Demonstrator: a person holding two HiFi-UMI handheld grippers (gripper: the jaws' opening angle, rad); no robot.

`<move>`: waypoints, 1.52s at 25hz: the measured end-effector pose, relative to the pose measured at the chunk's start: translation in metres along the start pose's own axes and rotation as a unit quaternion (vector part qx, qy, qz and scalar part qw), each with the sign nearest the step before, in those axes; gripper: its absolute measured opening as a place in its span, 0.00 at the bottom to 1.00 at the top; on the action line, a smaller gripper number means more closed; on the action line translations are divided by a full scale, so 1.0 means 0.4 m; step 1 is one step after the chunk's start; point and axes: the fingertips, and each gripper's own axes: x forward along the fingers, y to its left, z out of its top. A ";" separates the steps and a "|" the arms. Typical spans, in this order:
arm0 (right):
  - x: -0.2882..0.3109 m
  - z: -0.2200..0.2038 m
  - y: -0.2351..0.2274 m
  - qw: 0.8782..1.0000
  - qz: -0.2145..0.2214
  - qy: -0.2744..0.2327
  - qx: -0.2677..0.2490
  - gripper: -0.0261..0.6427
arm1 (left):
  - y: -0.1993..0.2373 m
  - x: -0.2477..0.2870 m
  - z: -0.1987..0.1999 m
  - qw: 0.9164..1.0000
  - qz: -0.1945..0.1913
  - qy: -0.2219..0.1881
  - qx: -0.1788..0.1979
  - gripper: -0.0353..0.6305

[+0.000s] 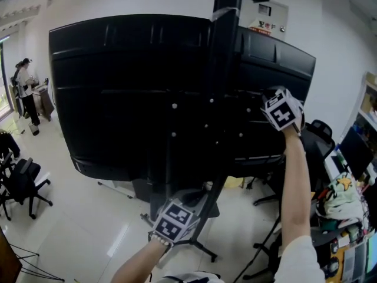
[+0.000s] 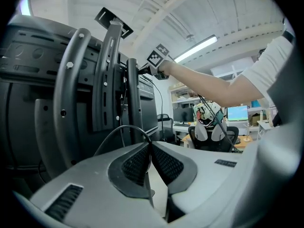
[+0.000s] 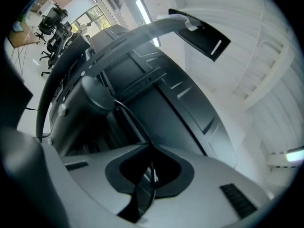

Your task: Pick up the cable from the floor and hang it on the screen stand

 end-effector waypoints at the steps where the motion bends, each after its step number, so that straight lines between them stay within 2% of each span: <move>1: -0.012 -0.012 0.010 1.000 0.004 0.006 0.000 0.07 | -0.004 -0.001 -0.002 1.000 -0.002 0.000 -0.002 0.08; 8: -0.070 -0.072 0.121 0.997 0.063 0.035 0.008 0.09 | -0.029 -0.024 -0.028 1.000 -0.013 0.008 -0.009 0.08; 12: -0.106 -0.065 0.175 0.994 0.102 0.009 0.042 0.10 | -0.043 -0.046 -0.038 1.000 -0.009 0.007 -0.015 0.08; 15: -0.132 -0.062 0.183 0.994 0.089 -0.014 0.054 0.16 | -0.054 -0.067 -0.068 1.000 -0.005 0.027 -0.008 0.08; 17: -0.154 -0.062 0.188 0.996 0.077 -0.014 0.049 0.31 | -0.070 -0.084 -0.090 0.999 -0.008 0.039 -0.006 0.08; 18: -0.167 -0.063 0.195 0.996 0.077 -0.015 0.052 0.34 | -0.080 -0.094 -0.101 0.999 -0.010 0.043 -0.008 0.09; 20: -0.201 -0.056 0.209 0.994 0.078 -0.029 0.071 0.34 | -0.104 -0.116 -0.124 0.998 -0.018 0.051 -0.013 0.11; 22: -0.251 -0.036 0.221 0.990 0.077 -0.063 0.099 0.34 | -0.130 -0.143 -0.144 0.998 -0.023 0.057 -0.017 0.21; 23: -0.283 -0.025 0.231 0.987 0.077 -0.082 0.117 0.34 | -0.140 -0.161 -0.152 0.998 -0.022 0.056 -0.019 0.21; 24: -0.317 -0.016 0.242 0.983 0.076 -0.104 0.135 0.30 | -0.148 -0.180 -0.160 0.998 -0.020 0.054 -0.022 0.21; 26: -0.387 -0.002 0.268 0.973 0.068 -0.143 0.167 0.08 | -0.161 -0.223 -0.179 0.998 -0.016 0.049 -0.031 0.21; 27: -0.419 0.000 0.286 0.969 0.066 -0.157 0.181 0.04 | -0.168 -0.246 -0.187 0.998 -0.016 0.046 -0.036 0.19; 30: -0.510 -0.004 0.345 0.953 0.065 -0.183 0.234 0.04 | -0.188 -0.317 -0.196 0.998 -0.014 0.027 -0.050 0.10; 32: -0.575 -0.013 0.397 0.936 0.076 -0.204 0.277 0.04 | -0.198 -0.366 -0.202 0.998 -0.007 0.012 -0.062 0.06; 35: -0.686 -0.049 0.487 0.900 0.093 -0.244 0.350 0.04 | -0.221 -0.430 -0.204 0.995 -0.007 -0.019 -0.095 0.05; 38: -0.775 -0.128 0.613 0.864 0.109 -0.242 0.427 0.04 | -0.242 -0.477 -0.238 0.992 -0.001 -0.035 -0.124 0.05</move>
